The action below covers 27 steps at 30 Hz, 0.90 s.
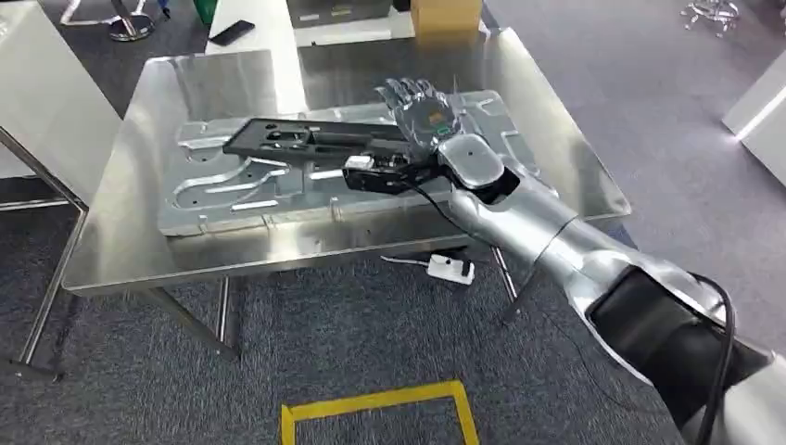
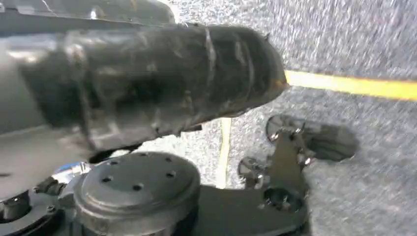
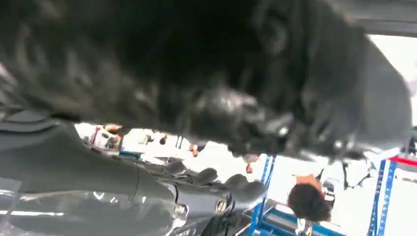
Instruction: Take the parts from the cabinet and place them on the table.
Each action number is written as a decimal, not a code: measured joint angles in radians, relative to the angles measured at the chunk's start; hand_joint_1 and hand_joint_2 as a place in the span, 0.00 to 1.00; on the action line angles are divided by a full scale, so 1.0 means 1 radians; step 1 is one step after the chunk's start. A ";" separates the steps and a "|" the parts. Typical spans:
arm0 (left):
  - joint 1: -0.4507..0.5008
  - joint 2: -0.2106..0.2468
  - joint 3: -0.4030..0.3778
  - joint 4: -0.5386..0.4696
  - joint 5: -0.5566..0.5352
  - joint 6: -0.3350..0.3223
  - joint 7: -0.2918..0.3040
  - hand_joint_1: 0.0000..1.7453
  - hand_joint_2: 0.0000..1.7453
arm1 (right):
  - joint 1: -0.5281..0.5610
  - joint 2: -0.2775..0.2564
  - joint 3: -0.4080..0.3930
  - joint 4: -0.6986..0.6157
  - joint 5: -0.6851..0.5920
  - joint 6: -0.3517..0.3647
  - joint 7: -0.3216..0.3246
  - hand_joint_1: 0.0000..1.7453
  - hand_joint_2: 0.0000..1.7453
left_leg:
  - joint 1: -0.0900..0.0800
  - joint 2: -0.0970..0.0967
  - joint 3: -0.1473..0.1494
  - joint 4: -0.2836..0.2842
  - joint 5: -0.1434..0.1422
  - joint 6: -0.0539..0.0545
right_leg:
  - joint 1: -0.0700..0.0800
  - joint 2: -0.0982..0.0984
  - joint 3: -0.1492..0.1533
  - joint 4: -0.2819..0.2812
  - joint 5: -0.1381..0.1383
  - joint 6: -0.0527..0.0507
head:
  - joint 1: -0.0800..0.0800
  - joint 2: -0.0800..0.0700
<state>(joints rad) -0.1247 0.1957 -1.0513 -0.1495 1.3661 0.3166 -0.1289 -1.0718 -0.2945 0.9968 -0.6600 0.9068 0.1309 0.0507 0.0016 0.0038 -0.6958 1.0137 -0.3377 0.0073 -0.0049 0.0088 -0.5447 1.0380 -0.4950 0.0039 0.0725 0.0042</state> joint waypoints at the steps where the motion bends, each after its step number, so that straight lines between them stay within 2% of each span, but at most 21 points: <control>1: 0.005 0.000 0.000 0.000 0.001 -0.002 0.001 0.00 0.00 | 0.000 0.000 0.000 -0.003 0.002 0.002 0.000 0.00 0.00 | 0.000 -0.005 -0.006 -0.007 0.009 -0.008 | -0.006 -0.005 -0.013 -0.010 0.016 -0.013 | 0.002 0.000; 3: 0.009 -0.002 0.000 0.000 0.002 -0.005 0.005 0.00 0.00 | -0.003 -0.001 0.000 -0.006 0.005 0.005 0.000 0.00 0.00 | 0.006 -0.004 -0.032 0.047 -0.080 -0.020 | -0.009 -0.006 -0.028 -0.014 0.042 -0.022 | -0.001 0.000; 4: 0.009 -0.003 0.000 0.000 0.002 -0.006 0.005 0.00 0.00 | -0.007 -0.001 0.000 -0.012 0.006 0.005 0.000 0.00 0.00 | 0.009 -0.003 -0.052 0.135 -0.168 -0.026 | -0.009 -0.006 -0.048 -0.014 0.058 -0.028 | -0.002 0.000; 5: 0.007 -0.003 0.000 0.000 0.002 -0.006 0.005 0.00 0.00 | -0.009 -0.001 0.000 -0.015 0.006 0.005 0.000 0.00 0.00 | 0.010 -0.003 -0.065 0.207 -0.216 -0.029 | -0.008 -0.006 -0.064 -0.014 0.070 -0.028 | -0.001 0.000; 6: 0.006 -0.003 0.000 0.000 0.002 -0.007 0.005 0.00 0.00 | -0.009 -0.001 0.000 -0.017 0.006 0.005 0.000 0.00 0.00 | 0.010 -0.004 -0.070 0.252 -0.236 -0.030 | -0.008 -0.006 -0.076 -0.014 0.079 -0.028 | -0.002 0.000; 7: 0.004 -0.003 0.000 0.000 0.002 -0.008 0.006 0.00 0.00 | -0.009 -0.001 0.000 -0.018 0.006 0.005 0.000 0.00 0.00 | 0.010 -0.004 -0.066 0.307 -0.237 -0.030 | -0.008 -0.006 -0.100 -0.011 0.096 -0.027 | -0.002 0.000; 8: 0.004 -0.003 0.000 0.000 0.002 -0.010 0.006 0.00 0.00 | -0.008 -0.002 0.000 -0.018 0.006 0.005 0.000 0.00 0.00 | 0.010 -0.004 -0.046 0.310 -0.207 -0.029 | -0.008 -0.006 -0.118 -0.010 0.108 -0.025 | -0.001 0.000; 10: 0.003 -0.003 0.000 0.000 0.002 -0.010 0.006 0.00 0.00 | -0.008 -0.003 0.000 -0.018 0.006 0.005 0.000 0.00 0.00 | 0.010 -0.004 0.044 0.219 -0.140 -0.023 | -0.008 -0.006 -0.150 -0.007 0.131 -0.020 | -0.002 0.000; 11: 0.002 -0.003 0.000 0.000 0.002 -0.010 0.006 0.00 0.00 | -0.009 -0.006 0.000 -0.023 0.007 0.005 0.000 0.00 0.00 | 0.010 -0.004 0.114 0.134 -0.141 -0.018 | -0.008 -0.006 -0.161 -0.007 0.143 -0.016 | -0.001 0.000; 12: -0.001 -0.001 0.000 0.000 0.002 -0.010 0.006 0.00 0.00 | -0.010 -0.008 0.000 -0.030 0.008 0.005 0.000 0.00 0.00 | 0.006 -0.004 0.182 0.043 -0.189 -0.012 | -0.006 -0.006 -0.166 -0.006 0.151 -0.010 | -0.001 0.000; 13: -0.003 0.000 0.000 0.000 0.002 -0.010 0.006 0.00 0.00 | -0.014 -0.014 0.000 -0.032 0.009 0.007 0.000 0.00 0.00 | 0.000 -0.006 0.209 -0.018 -0.209 -0.006 | -0.006 -0.010 -0.168 -0.006 0.160 -0.004 | 0.002 0.000; 16: -0.003 0.000 0.000 0.000 0.002 -0.010 0.008 0.00 0.00 | -0.014 -0.018 0.000 -0.040 0.009 0.014 0.002 0.00 0.00 | -0.007 -0.007 0.187 -0.010 -0.182 0.013 | -0.010 -0.011 -0.163 -0.027 0.196 0.015 | -0.004 0.000; 17: -0.001 0.000 0.000 0.000 0.002 -0.010 0.010 0.00 0.00 | -0.012 -0.023 0.000 -0.042 0.008 0.018 0.004 0.00 0.00 | 0.005 -0.001 0.183 -0.021 -0.163 0.021 | -0.009 -0.010 -0.168 -0.027 0.192 0.022 | -0.003 0.000; 18: -0.002 0.000 0.000 0.000 0.003 -0.010 0.011 0.00 0.00 | -0.012 -0.025 0.000 -0.044 0.008 0.021 0.006 0.00 0.00 | 0.001 0.004 0.177 -0.021 -0.151 0.026 | -0.013 -0.007 -0.180 -0.005 0.147 0.023 | -0.004 0.000; 19: -0.002 0.000 0.000 0.000 0.004 -0.010 0.011 0.00 0.00 | -0.012 -0.028 0.000 -0.045 0.008 0.024 0.007 0.00 0.00 | 0.001 0.006 0.160 -0.021 -0.139 0.039 | -0.013 -0.008 -0.198 0.052 0.071 0.023 | 0.000 0.000; 21: -0.002 0.000 0.000 0.000 0.006 -0.010 0.011 0.00 0.00 | -0.011 -0.035 0.000 -0.048 0.008 0.026 0.011 0.00 0.00 | -0.001 0.006 0.127 -0.019 -0.112 0.043 | -0.013 -0.008 -0.229 0.200 -0.040 0.028 | 0.002 0.000; 22: -0.001 0.000 0.000 0.000 0.006 -0.010 0.011 0.00 0.00 | -0.009 -0.040 0.000 -0.050 0.008 0.026 0.012 0.00 0.00 | -0.003 0.006 0.105 -0.017 -0.097 0.043 | -0.013 -0.008 -0.238 0.275 -0.057 0.031 | 0.002 0.000; 23: 0.000 0.000 0.000 0.000 0.006 -0.010 0.011 0.00 0.00 | -0.006 -0.042 0.000 -0.050 0.008 0.027 0.012 0.00 0.00 | -0.004 0.006 0.087 -0.014 -0.084 0.042 | -0.013 -0.008 -0.230 0.303 -0.037 0.032 | 0.002 0.000; 25: 0.000 0.000 0.000 0.000 0.007 -0.010 0.011 0.00 0.00 | -0.005 -0.042 0.000 -0.052 0.007 0.028 0.014 0.00 0.00 | -0.005 0.006 0.049 -0.006 -0.062 0.037 | -0.013 -0.008 -0.157 0.245 0.034 0.028 | 0.002 0.000; 26: 0.000 0.000 0.000 0.000 0.008 -0.010 0.011 0.00 0.00 | -0.006 -0.044 0.000 -0.057 0.005 0.028 0.015 0.00 0.00 | -0.005 0.005 0.035 0.001 -0.054 0.033 | -0.012 -0.008 -0.096 0.175 0.046 0.024 | 0.002 0.000; 27: 0.000 0.000 0.000 0.000 0.008 -0.010 0.011 0.00 0.00 | -0.007 -0.046 0.000 -0.063 0.002 0.028 0.017 0.00 0.00 | -0.005 0.006 0.026 0.009 -0.049 0.030 | -0.011 -0.006 -0.032 0.097 0.028 0.018 | 0.002 0.000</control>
<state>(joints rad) -0.1250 0.1957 -1.0510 -0.1492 1.3745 0.3063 -0.1175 -1.0792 -0.3410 0.9968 -0.7232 0.9087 0.1587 0.0679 -0.0030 0.0094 -0.6699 1.0229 -0.3864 0.0372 -0.0157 0.0029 -0.5763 1.1351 -0.4674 0.0214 0.0744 0.0042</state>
